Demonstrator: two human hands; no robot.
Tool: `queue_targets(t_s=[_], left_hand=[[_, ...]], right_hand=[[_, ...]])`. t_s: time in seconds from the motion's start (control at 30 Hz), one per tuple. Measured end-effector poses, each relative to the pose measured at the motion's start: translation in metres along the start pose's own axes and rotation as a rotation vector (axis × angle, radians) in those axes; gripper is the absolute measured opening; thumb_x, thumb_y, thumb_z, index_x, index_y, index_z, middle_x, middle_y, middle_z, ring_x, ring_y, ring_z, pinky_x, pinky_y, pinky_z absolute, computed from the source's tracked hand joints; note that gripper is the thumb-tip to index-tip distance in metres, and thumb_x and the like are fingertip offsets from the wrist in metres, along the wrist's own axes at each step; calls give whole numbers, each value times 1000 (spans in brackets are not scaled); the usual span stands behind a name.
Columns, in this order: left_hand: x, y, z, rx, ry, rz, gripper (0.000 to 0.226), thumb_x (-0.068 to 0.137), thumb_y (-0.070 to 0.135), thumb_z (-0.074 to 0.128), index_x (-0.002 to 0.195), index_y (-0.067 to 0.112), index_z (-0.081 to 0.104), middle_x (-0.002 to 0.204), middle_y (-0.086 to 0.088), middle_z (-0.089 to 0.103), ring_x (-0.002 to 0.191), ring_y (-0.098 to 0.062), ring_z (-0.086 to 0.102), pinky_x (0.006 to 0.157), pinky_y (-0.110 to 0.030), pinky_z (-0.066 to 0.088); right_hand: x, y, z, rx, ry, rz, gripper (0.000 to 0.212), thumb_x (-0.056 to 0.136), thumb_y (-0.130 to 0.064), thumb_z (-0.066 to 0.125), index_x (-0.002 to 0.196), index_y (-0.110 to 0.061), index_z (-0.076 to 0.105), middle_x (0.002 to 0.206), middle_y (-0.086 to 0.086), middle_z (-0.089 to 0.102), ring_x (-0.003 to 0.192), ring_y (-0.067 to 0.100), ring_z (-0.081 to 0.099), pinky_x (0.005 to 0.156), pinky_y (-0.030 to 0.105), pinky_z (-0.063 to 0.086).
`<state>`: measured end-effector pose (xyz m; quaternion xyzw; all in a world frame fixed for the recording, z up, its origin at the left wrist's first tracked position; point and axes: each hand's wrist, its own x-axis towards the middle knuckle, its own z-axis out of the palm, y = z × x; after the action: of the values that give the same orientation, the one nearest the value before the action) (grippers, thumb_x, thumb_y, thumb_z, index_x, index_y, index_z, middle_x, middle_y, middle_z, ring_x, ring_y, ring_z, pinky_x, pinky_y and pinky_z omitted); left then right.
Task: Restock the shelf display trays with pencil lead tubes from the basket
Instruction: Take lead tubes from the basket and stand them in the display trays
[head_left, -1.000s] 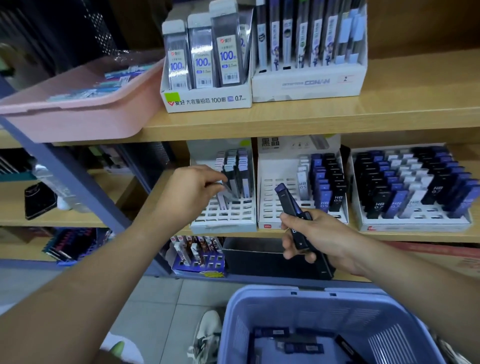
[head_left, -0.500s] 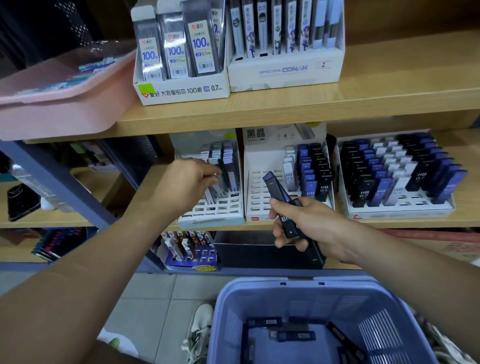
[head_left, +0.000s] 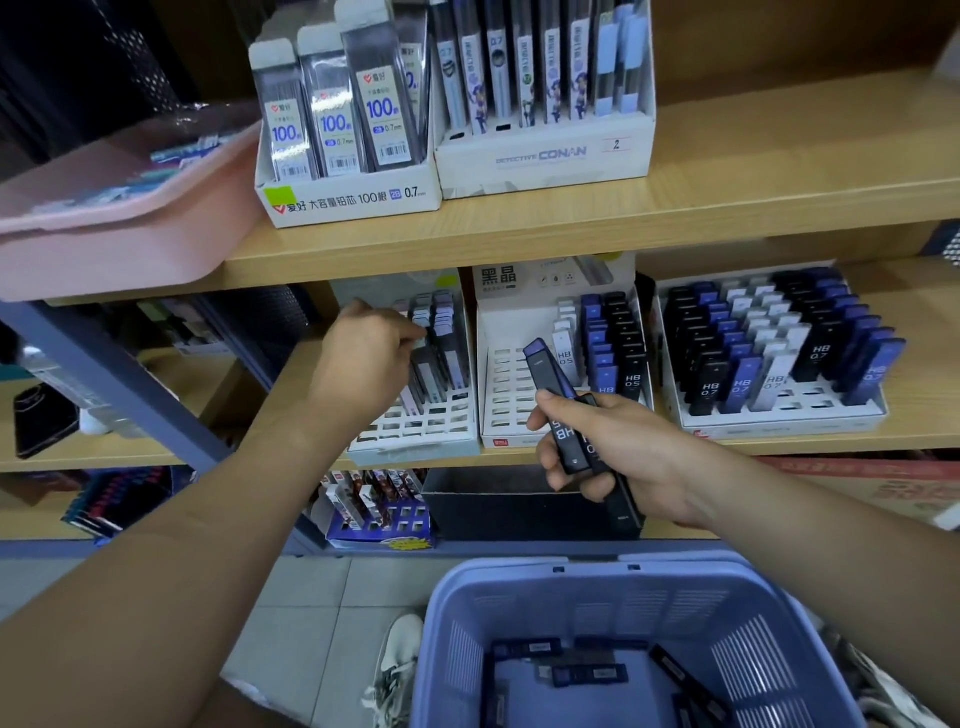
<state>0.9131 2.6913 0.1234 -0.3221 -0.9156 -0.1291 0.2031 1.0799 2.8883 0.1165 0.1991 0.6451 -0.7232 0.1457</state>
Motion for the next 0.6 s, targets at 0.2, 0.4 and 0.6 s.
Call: queue_targets(t_s=[0.2, 0.4, 0.6], left_hand=[[0, 1, 1, 40, -102, -13, 24, 87, 2, 61, 108, 8, 72, 115, -13, 68, 103, -40, 52, 91, -42, 44], [-4, 49, -21, -235, -144, -110, 28, 92, 16, 59, 119, 14, 63, 115, -6, 65, 102, -23, 58, 87, -30, 45], [-16, 94, -27, -1111, -609, -332, 17, 89, 23, 62, 100, 11, 65, 79, -6, 70, 63, -16, 61, 59, -22, 51]], right_hand=[[-3, -2, -1, 31, 13, 10, 28, 97, -38, 56, 105, -13, 60, 66, 4, 60, 54, 17, 60, 35, 17, 23], [-7, -5, -5, 42, -52, 0, 27, 95, -36, 60, 106, -12, 61, 67, 3, 60, 56, 17, 59, 34, 16, 23], [-13, -8, -3, -85, -134, -21, 24, 94, -36, 61, 98, -12, 61, 66, 4, 59, 55, 17, 59, 34, 15, 22]])
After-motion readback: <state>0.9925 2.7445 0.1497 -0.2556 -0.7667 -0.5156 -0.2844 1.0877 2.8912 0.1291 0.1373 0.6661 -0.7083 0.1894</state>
